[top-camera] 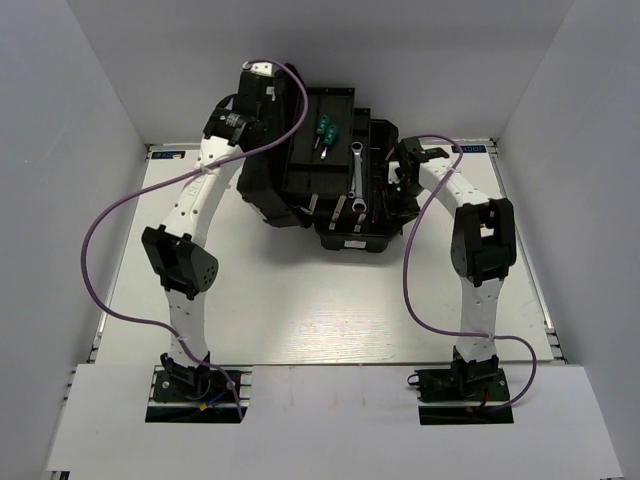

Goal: Sort the tools into containers

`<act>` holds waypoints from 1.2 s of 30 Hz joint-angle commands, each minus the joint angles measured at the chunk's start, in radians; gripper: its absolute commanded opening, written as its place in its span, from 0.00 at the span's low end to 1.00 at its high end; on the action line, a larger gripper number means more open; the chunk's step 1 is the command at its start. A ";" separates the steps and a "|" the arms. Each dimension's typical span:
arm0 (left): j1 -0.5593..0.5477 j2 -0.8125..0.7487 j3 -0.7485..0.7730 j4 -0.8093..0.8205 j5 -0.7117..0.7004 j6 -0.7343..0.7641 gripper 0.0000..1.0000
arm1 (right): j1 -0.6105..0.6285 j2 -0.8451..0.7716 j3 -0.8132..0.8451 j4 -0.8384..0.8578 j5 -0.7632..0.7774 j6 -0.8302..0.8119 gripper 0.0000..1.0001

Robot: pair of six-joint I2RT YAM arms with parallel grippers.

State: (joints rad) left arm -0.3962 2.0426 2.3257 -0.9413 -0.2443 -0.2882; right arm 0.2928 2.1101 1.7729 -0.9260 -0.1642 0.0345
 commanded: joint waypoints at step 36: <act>-0.303 -0.060 0.069 0.306 0.386 -0.223 0.41 | 0.123 -0.111 -0.044 0.090 -0.213 -0.061 0.00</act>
State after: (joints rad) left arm -0.7136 2.1525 2.3714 -0.6662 0.1936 -0.5488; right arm 0.3763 2.0933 1.7340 -0.8257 -0.2859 0.0349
